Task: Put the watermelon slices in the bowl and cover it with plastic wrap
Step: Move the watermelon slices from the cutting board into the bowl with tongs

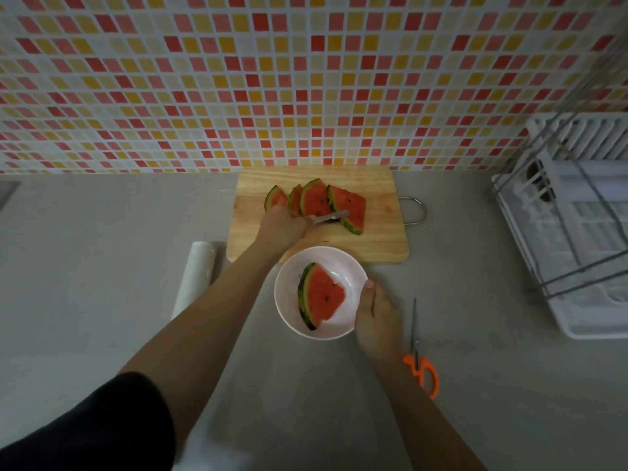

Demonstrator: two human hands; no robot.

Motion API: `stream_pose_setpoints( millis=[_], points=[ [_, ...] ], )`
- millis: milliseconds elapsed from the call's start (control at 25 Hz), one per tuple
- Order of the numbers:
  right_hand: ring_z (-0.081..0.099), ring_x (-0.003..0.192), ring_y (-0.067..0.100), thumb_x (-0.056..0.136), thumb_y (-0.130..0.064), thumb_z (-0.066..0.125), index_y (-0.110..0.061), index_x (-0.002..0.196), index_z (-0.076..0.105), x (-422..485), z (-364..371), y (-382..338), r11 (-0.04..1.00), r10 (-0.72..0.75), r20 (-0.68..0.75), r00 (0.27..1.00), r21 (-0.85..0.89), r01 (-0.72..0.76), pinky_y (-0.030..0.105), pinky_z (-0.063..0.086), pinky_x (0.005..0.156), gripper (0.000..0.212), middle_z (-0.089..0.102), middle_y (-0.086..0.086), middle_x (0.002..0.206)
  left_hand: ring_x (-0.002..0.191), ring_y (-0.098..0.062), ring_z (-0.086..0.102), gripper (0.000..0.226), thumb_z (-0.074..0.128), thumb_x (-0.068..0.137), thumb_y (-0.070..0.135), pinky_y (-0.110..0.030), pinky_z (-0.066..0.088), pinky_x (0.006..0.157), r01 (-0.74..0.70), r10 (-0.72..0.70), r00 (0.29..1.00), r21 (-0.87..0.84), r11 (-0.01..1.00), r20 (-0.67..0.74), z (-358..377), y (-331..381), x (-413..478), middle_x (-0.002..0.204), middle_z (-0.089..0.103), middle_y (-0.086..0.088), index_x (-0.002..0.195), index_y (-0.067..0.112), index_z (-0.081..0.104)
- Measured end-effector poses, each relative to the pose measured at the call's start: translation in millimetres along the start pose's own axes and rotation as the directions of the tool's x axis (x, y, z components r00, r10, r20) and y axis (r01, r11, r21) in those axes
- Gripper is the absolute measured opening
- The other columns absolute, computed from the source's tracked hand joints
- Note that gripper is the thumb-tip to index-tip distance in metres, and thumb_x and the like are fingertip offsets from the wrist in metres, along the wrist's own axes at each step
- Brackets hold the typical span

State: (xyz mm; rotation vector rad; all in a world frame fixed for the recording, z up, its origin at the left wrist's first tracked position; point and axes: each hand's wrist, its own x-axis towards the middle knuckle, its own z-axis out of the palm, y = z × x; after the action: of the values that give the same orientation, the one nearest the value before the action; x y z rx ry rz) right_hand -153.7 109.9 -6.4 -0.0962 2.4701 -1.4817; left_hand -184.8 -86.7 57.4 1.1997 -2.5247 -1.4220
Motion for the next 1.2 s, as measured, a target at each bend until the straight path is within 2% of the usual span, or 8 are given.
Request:
stream_pose_setpoints(
  millis=[120,240,440,600,680,920,1040,1200],
  points=[
    [0.054,0.063,-0.003,0.098,-0.03,0.03,-0.034,0.067,0.05,-1.6,-1.6,-1.9,1.0,-0.004,0.0,1.0,0.0,0.004,0.006,0.036,0.05,0.037,0.056,-0.014,0.065,0.053,-0.013,0.045,0.031,0.07,0.08,0.031,-0.027,0.036,0.054,-0.007,0.005,1.0,-0.19,0.982,-0.01,-9.7,-8.4,-12.4,0.057,0.057,-0.002,0.059,0.008,0.067],
    [0.056,0.065,-0.005,0.098,-0.033,0.029,-0.034,0.069,0.051,-3.6,-1.1,-2.4,1.0,0.002,-0.006,1.0,0.018,-0.001,0.005,0.037,0.052,0.037,0.058,-0.013,0.066,0.043,-0.008,0.039,0.019,0.073,0.077,0.029,-0.02,0.031,0.044,-0.054,0.08,0.993,-0.268,0.962,0.09,-47.5,-26.9,-36.0,0.05,0.055,0.005,0.062,0.016,0.074],
    [0.051,0.067,0.01,0.099,-0.032,0.027,-0.022,0.083,0.057,-2.2,-0.2,0.0,1.0,-0.016,-0.02,1.0,-0.002,0.016,0.027,0.035,0.061,0.036,0.054,-0.014,0.069,0.044,-0.003,0.041,0.026,0.072,0.077,0.027,-0.011,0.032,0.043,-0.135,0.129,0.945,-0.002,0.991,0.3,-95.8,-54.4,-71.8,0.048,0.05,0.003,0.054,0.014,0.07],
    [0.05,0.077,0.02,0.099,-0.033,0.025,-0.01,0.101,0.061,0.7,0.4,0.3,0.998,-0.001,-0.016,1.0,-0.061,0.0,0.028,0.033,0.07,0.044,0.057,0.002,0.084,0.053,-0.006,0.049,0.031,0.07,0.081,0.027,-0.019,0.036,0.054,-0.186,0.111,0.941,0.215,0.959,0.318,-69.6,-47.0,-81.1,0.05,0.058,0.008,0.05,0.025,0.067],
    [0.053,0.078,0.024,0.099,-0.034,0.024,-0.012,0.097,0.061,1.8,-0.2,0.1,0.998,-0.001,0.005,1.0,-0.069,0.001,0.029,0.034,0.069,0.043,0.061,0.007,0.087,0.052,-0.009,0.048,0.038,0.066,0.083,0.036,-0.022,0.037,0.054,-0.21,0.104,0.944,0.328,0.921,0.315,-59.9,-38.6,-81.8,0.051,0.056,0.004,0.051,0.016,0.064],
    [0.047,0.072,0.017,0.099,-0.032,0.026,-0.012,0.093,0.06,1.0,-0.3,0.9,0.999,-0.028,0.006,1.0,-0.037,0.028,0.027,0.031,0.067,0.04,0.053,-0.001,0.079,0.04,-0.005,0.042,0.054,0.058,0.083,0.052,-0.021,0.027,0.043,-0.251,0.186,0.968,0.583,0.773,0.17,-85.0,-16.2,-89.7,0.035,0.042,0.008,0.041,0.019,0.046],
    [0.049,0.074,0.016,0.099,-0.032,0.026,-0.015,0.092,0.059,1.2,-0.3,0.0,1.0,-0.014,0.018,1.0,-0.012,0.015,0.027,0.033,0.069,0.038,0.054,-0.002,0.08,0.05,-0.013,0.051,0.052,0.055,0.086,0.05,-0.024,0.034,0.047,-0.11,0.165,0.982,0.428,0.897,-0.093,-90.5,-13.4,-66.1,0.053,0.058,-0.002,0.058,0.007,0.066],
    [0.049,0.071,0.014,0.099,-0.032,0.026,-0.019,0.09,0.058,0.8,-1.9,-0.9,1.0,0.004,0.027,1.0,-0.03,-0.003,0.026,0.034,0.069,0.036,0.051,-0.009,0.072,0.051,-0.015,0.05,0.045,0.058,0.086,0.044,-0.025,0.038,0.051,0.002,0.03,0.985,0.192,0.981,-0.167,-69.4,-20.2,-32.6,0.054,0.057,-0.003,0.063,0.007,0.068]
  ],
)
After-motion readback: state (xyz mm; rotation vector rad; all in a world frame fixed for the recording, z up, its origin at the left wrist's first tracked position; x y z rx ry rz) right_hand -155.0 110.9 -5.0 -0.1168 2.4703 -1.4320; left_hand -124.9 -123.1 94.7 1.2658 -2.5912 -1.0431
